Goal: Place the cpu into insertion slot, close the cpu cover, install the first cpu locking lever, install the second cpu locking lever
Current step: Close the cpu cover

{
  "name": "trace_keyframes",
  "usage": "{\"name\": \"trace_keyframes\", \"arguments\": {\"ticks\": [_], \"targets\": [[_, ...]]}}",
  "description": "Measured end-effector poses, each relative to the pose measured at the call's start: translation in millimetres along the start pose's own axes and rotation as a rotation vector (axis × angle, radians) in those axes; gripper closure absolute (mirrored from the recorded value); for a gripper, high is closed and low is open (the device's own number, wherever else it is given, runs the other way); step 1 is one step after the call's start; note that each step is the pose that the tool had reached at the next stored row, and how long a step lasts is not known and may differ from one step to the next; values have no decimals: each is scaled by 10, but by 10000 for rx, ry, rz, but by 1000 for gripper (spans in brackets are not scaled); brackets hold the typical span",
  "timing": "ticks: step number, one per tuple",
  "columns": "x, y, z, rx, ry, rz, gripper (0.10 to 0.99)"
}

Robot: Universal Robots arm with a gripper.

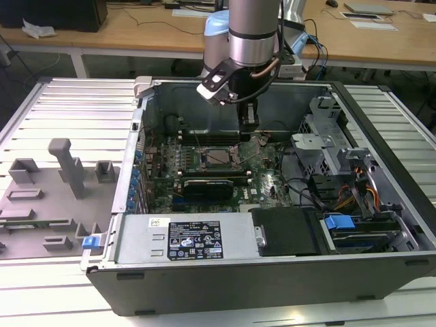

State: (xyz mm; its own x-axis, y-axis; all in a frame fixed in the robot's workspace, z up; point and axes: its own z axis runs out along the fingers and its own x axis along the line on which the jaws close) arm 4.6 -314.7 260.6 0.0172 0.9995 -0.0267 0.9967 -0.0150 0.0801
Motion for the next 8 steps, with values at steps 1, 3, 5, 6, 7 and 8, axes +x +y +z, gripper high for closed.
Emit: {"name": "trace_keyframes", "arguments": {"ticks": [1,3,5,6,7,8], "targets": [[0,22,2,0,-1,1,980],[1,43,3,1,-1,0,980],[1,66,5,1,0,0,980],[1,80,7,0,0,0,980],[2,95,7,0,0,-1,980],[2,117,9,0,0,1,980]]}}
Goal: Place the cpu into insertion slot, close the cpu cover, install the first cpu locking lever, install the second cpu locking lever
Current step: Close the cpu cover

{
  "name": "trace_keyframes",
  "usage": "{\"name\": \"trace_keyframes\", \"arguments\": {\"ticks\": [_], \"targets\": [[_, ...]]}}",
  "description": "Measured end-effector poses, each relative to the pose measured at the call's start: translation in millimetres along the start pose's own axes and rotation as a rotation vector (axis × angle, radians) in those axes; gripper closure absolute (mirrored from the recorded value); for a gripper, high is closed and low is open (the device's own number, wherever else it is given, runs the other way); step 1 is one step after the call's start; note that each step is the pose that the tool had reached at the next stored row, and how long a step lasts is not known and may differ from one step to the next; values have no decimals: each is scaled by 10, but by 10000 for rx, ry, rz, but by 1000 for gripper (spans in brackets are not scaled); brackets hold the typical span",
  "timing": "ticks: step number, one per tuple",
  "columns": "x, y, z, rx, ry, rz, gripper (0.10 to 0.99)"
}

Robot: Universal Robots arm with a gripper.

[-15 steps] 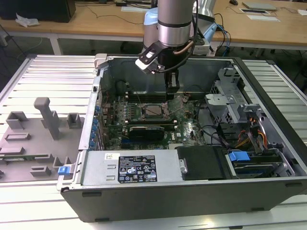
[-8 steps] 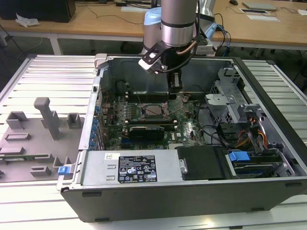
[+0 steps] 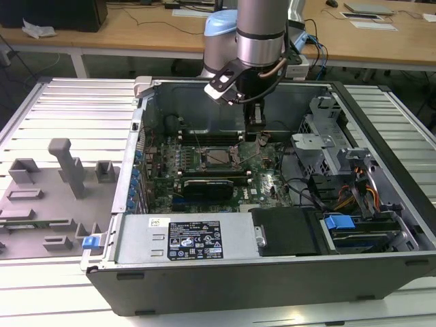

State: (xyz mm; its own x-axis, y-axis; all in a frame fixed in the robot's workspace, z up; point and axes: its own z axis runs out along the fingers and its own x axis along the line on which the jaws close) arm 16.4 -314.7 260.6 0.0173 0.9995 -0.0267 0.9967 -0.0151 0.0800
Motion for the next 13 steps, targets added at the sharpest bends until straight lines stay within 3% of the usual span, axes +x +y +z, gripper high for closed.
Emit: {"name": "trace_keyframes", "arguments": {"ticks": [3,5,13], "targets": [[1,38,3,0,0,-1,980],[2,116,10,1,1,0,980],[5,294,23,5,0,0,980]]}}
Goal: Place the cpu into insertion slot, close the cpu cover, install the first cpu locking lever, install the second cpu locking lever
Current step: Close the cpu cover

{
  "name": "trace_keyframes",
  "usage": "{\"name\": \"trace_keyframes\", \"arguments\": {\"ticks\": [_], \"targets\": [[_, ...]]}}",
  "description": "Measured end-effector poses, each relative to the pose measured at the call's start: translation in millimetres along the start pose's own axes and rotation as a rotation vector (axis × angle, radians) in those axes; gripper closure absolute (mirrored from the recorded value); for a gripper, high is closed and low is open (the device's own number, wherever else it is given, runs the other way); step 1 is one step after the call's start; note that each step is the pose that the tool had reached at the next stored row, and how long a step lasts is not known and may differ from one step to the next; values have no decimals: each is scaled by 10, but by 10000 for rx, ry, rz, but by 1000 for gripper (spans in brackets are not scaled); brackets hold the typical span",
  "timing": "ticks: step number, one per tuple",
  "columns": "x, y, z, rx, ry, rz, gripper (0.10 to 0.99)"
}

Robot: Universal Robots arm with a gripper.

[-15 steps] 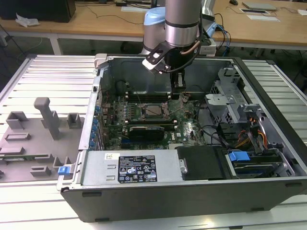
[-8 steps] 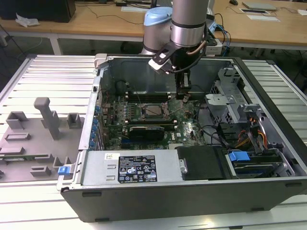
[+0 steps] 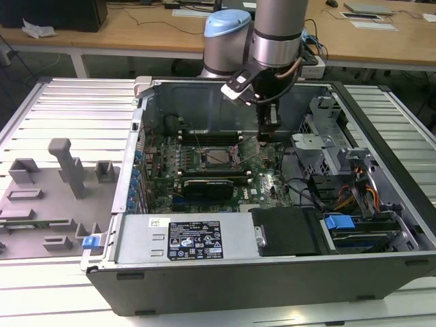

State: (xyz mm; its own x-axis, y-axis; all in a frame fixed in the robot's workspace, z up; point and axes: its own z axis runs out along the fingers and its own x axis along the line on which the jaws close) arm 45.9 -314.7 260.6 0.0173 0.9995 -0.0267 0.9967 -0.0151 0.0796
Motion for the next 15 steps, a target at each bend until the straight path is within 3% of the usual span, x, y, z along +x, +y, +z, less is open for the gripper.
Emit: {"name": "trace_keyframes", "arguments": {"ticks": [7,15], "targets": [[3,133,11,1,1,-1,980],[6,127,134,11,0,-1,980]]}}
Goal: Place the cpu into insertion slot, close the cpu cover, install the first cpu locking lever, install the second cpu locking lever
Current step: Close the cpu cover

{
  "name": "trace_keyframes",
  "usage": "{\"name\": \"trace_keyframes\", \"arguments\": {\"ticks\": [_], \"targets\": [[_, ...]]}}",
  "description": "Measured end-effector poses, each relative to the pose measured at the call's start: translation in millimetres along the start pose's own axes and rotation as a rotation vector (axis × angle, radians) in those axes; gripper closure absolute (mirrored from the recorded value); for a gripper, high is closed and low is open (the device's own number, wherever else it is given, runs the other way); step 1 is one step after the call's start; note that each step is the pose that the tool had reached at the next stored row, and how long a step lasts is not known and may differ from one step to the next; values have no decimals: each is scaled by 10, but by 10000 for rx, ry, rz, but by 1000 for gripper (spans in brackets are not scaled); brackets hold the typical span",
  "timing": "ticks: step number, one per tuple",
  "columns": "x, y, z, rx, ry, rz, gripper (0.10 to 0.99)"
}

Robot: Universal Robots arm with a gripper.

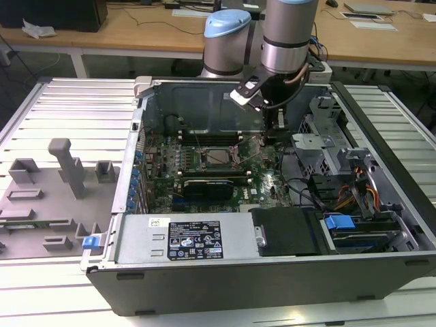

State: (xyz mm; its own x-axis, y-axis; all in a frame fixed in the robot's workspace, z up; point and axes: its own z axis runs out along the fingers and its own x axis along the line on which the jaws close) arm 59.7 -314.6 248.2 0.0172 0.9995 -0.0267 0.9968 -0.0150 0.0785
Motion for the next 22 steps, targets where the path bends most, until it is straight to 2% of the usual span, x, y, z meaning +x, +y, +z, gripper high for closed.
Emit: {"name": "trace_keyframes", "arguments": {"ticks": [3,6,7,8,11,13,17,22], "targets": [[1,-4,48,12,0,-1,980],[1,-4,52,12,-1,0,980],[1,-4,53,26,-1,-2,980],[2,-3,54,89,1,-5,980],[1,3,59,788,-12,-22,980],[2,4,59,913,-14,-26,980],[2,4,60,923,-14,-26,980],[1,-73,53,918,-14,-25,980]]}}
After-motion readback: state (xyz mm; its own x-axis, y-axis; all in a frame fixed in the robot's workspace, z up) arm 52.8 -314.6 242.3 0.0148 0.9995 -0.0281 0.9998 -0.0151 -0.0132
